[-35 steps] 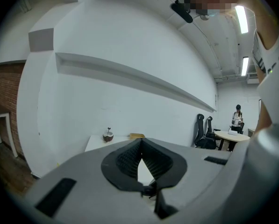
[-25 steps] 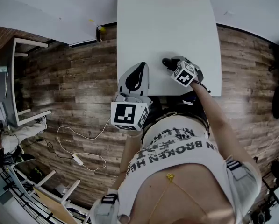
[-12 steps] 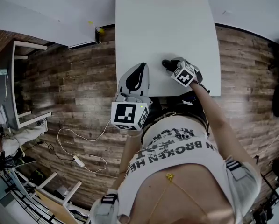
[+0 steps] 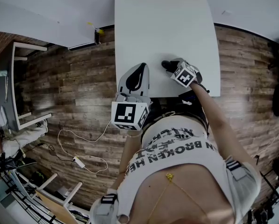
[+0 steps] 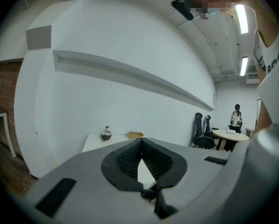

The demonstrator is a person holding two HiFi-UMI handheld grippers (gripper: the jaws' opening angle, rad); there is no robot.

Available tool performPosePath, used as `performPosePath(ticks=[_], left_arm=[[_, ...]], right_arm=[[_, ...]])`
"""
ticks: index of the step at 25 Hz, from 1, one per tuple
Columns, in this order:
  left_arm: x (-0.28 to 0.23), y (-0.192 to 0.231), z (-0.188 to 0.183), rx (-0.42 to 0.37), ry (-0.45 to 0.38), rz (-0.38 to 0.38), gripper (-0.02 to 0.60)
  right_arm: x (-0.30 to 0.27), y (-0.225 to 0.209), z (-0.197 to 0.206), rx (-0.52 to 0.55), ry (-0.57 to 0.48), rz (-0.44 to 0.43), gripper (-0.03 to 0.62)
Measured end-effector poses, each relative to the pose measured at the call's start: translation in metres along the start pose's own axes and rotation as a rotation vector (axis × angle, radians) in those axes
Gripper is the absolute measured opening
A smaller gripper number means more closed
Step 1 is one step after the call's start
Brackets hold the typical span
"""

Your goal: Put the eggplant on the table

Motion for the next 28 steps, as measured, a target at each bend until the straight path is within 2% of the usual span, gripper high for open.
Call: performPosePath(ticks=[21,28], left_arm=[[-0.0027,-0.0016,0.0003,-0.005,0.008,0.005,0.006],[-0.0027,-0.0006,0.0015,-0.005,0.011,0.013,0.006]], right_arm=[[0.0028,-0.0024,0.0009,-0.009,0.001,-0.012,0.215],[0.007,-0.0024,-0.003,-0.039,-0.02,-0.05,0.238]])
Point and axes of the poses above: the fingertips, and each gripper's own axes: x backward along the fingers, y to its left, z out of its underside, the point moved 8 cm from there along x, backward along the fingers, and after that the axes turned 8 degrees about x, right-handed, at the moved point
